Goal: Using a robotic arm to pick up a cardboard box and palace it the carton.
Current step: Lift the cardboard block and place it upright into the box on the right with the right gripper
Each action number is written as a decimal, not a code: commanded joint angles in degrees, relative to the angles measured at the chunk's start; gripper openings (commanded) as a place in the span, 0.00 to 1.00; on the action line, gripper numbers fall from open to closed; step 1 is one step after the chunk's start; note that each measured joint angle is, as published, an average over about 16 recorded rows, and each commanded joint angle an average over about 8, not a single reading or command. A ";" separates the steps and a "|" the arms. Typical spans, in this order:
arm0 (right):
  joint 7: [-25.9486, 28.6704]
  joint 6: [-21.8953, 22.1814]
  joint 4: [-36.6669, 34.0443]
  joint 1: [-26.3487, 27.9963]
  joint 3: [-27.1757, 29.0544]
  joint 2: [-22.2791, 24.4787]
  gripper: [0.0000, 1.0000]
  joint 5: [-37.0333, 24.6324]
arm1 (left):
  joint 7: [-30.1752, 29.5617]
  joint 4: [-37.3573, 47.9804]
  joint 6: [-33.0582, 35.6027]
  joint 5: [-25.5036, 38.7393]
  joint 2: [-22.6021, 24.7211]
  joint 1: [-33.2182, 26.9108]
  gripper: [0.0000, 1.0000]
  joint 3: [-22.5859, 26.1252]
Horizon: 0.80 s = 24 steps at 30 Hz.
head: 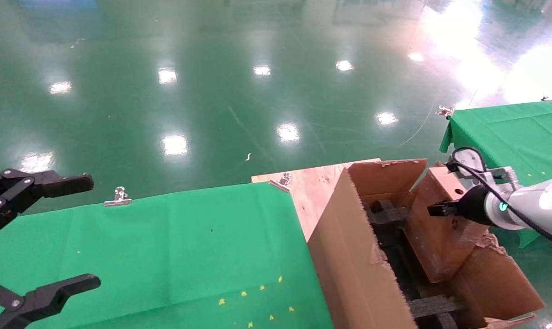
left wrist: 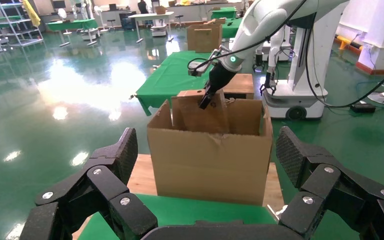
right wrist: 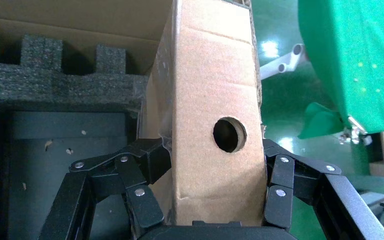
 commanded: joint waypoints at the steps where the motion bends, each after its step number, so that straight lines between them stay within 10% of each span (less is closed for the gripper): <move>1: 1.19 0.30 0.05 -0.68 -0.12 -0.39 0.00 -0.68 | 0.00 0.00 0.00 0.00 0.00 0.00 1.00 0.00; 24: 9.67 -0.34 -0.24 -6.34 -1.44 -3.58 0.00 -4.82 | 0.01 0.00 -0.01 -0.01 -0.01 0.00 1.00 0.02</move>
